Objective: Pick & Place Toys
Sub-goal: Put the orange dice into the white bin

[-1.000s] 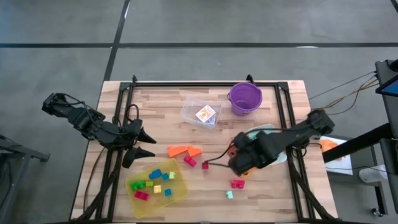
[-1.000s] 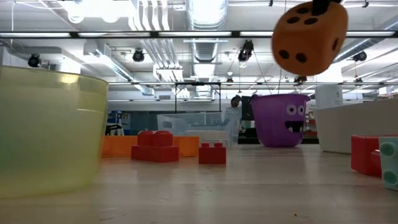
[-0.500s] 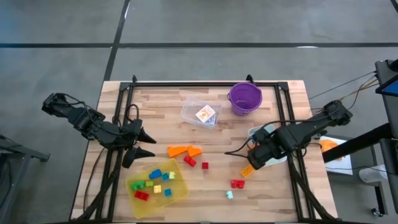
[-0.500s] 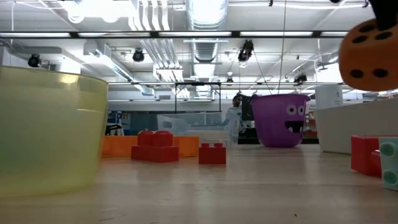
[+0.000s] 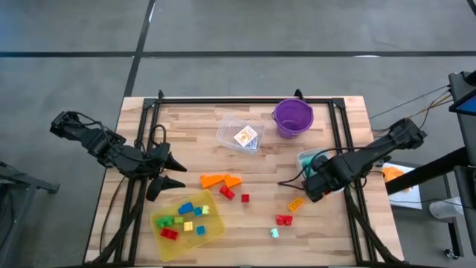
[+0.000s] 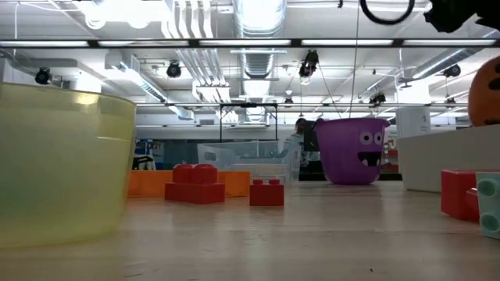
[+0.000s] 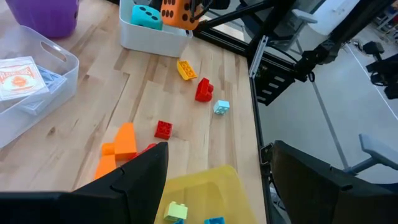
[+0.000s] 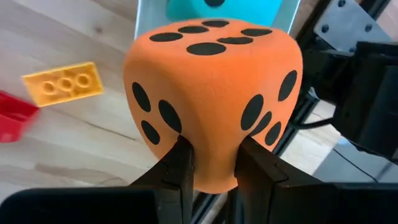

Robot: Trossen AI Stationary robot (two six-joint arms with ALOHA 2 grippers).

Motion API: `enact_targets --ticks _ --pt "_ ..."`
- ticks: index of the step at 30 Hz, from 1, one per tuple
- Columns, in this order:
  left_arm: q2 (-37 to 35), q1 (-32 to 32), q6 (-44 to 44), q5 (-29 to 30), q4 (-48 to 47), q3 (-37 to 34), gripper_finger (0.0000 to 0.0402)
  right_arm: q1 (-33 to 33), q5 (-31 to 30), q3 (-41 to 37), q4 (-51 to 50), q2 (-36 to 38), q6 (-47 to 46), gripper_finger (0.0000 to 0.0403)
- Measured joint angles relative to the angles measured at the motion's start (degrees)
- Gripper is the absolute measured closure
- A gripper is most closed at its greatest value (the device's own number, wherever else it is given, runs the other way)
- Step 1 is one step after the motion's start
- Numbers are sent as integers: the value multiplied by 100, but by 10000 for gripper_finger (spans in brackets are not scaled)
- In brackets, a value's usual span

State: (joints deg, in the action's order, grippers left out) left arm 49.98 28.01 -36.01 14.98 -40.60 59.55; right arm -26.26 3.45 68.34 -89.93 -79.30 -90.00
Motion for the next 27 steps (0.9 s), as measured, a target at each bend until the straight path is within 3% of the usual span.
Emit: enact_targets --ticks 27 --pt "0 0 0 0 1 0 127 2 316 -538 -15 -509 238 326"
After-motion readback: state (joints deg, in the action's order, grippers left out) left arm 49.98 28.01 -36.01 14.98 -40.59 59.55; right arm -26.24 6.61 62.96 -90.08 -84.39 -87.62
